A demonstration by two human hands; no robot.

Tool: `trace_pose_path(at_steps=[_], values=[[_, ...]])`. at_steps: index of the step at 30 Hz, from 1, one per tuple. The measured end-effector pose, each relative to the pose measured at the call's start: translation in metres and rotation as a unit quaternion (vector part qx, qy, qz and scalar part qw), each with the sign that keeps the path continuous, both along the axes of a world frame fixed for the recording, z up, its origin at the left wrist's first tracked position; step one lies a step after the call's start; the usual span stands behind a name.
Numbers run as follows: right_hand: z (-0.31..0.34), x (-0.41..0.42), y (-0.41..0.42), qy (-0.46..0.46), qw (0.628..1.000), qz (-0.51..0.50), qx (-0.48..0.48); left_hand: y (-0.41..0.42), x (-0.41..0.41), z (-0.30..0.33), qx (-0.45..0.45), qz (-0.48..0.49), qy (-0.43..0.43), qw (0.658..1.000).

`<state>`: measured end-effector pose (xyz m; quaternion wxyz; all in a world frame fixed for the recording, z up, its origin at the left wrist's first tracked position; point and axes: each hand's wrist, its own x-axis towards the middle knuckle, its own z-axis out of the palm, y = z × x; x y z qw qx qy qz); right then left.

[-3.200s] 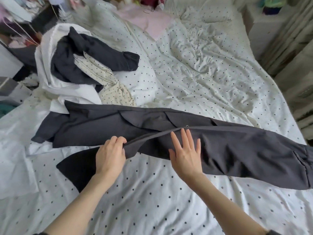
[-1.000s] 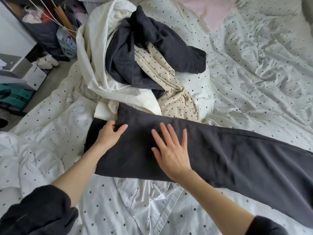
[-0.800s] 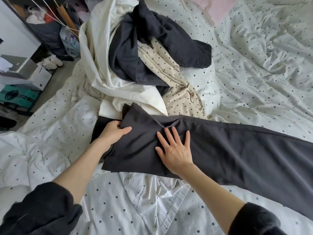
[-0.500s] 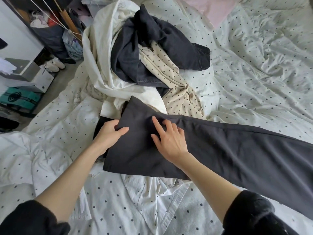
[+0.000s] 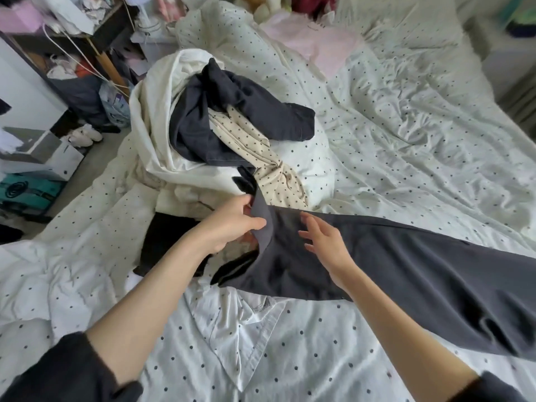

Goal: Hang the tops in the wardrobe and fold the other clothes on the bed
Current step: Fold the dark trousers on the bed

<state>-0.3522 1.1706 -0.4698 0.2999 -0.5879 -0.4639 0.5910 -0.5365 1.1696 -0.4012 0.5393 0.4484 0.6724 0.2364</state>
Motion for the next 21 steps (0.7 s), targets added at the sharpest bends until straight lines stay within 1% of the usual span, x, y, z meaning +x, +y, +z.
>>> trace_pose_path(at_steps=[2,3,5,6,7,8,9,11,12,13,14,15,16,17,19,21], values=[[0.002,0.036,-0.006,0.023,0.998,-0.04,-0.033,0.01,0.044,-0.014,-0.001,-0.035,0.026,0.999],[0.002,0.053,-0.008,0.026,0.997,-0.057,-0.041,0.013,0.068,-0.022,-0.002,-0.045,0.011,0.999],[-0.001,0.084,-0.011,0.024,0.994,-0.086,-0.056,0.014,0.11,-0.04,-0.028,-0.058,-0.057,0.996],[-0.003,0.097,-0.014,0.022,0.993,-0.093,-0.065,0.013,0.127,-0.051,-0.042,-0.073,-0.076,0.994],[-0.007,0.108,-0.017,0.009,0.993,-0.093,-0.07,0.01,0.141,-0.06,-0.047,-0.092,-0.072,0.992],[-0.011,0.116,-0.02,-0.025,0.995,-0.082,-0.06,0.007,0.147,-0.071,-0.032,-0.102,-0.047,0.993],[-0.015,0.122,-0.023,-0.074,0.995,-0.066,-0.031,0.003,0.149,-0.081,0.004,-0.1,-0.001,0.995],[-0.022,0.123,-0.029,-0.182,0.981,-0.02,0.068,-0.007,0.136,-0.095,0.107,-0.064,0.109,0.986],[-0.024,0.119,-0.031,-0.232,0.964,0.01,0.127,-0.012,0.127,-0.102,0.148,-0.042,0.154,0.976],[-0.025,0.113,-0.032,-0.278,0.941,0.045,0.19,-0.015,0.116,-0.107,0.168,-0.021,0.194,0.966],[-0.028,0.105,-0.032,-0.315,0.911,0.078,0.254,-0.018,0.104,-0.113,0.166,-0.001,0.229,0.959],[-0.032,0.094,-0.032,-0.343,0.881,0.107,0.307,-0.019,0.091,-0.117,0.142,0.021,0.253,0.957],[-0.035,0.085,-0.032,-0.368,0.854,0.142,0.339,-0.02,0.081,-0.119,0.105,0.044,0.257,0.96],[-0.039,0.074,-0.03,-0.389,0.835,0.179,0.346,-0.021,0.071,-0.121,0.059,0.067,0.24,0.967],[-0.05,0.063,-0.028,-0.441,0.805,0.252,0.307,-0.021,0.06,-0.121,-0.027,0.116,0.158,0.98],[-0.064,0.064,-0.028,-0.467,0.795,0.284,0.263,-0.022,0.054,-0.121,-0.08,0.134,0.065,0.986]])
